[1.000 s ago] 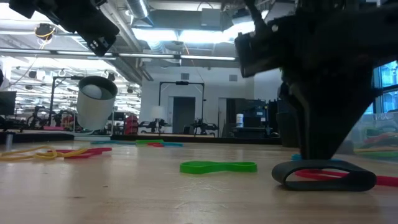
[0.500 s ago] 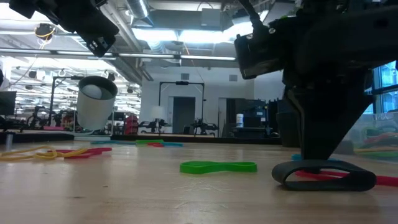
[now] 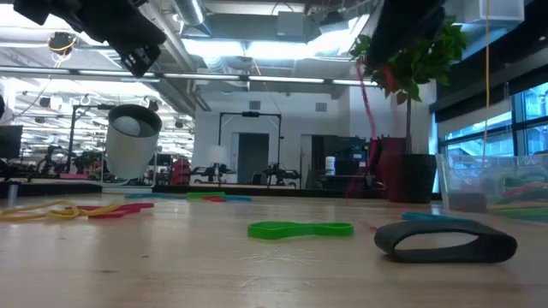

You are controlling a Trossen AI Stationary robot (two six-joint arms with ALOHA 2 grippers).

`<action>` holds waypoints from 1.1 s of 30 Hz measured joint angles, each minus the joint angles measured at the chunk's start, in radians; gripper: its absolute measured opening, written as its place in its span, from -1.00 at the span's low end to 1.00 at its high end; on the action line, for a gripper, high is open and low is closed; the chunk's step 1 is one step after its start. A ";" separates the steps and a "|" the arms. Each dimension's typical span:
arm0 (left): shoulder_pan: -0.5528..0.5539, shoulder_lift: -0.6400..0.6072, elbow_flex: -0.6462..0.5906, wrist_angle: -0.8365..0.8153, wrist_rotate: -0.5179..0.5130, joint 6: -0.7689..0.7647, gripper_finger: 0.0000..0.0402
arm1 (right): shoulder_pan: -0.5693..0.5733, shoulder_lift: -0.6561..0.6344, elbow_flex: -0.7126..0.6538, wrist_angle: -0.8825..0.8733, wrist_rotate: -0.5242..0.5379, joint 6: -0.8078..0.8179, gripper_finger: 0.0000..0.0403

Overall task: Pick and place rubber bands into bin
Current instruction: Put the red rubber band into the transparent bin

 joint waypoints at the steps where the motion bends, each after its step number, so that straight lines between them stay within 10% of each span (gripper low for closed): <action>1: 0.000 0.001 0.000 0.006 -0.009 0.000 -0.99 | -0.001 -0.020 -0.001 -0.031 0.014 0.002 -0.99; 15: 0.001 0.001 0.000 0.034 -0.122 -0.048 -0.99 | -0.007 -0.331 -0.002 -0.684 0.155 0.310 -1.00; 33: 0.001 0.001 0.000 0.080 -0.273 -0.089 -0.98 | -0.002 -0.596 -0.570 -0.292 -0.206 0.367 -1.00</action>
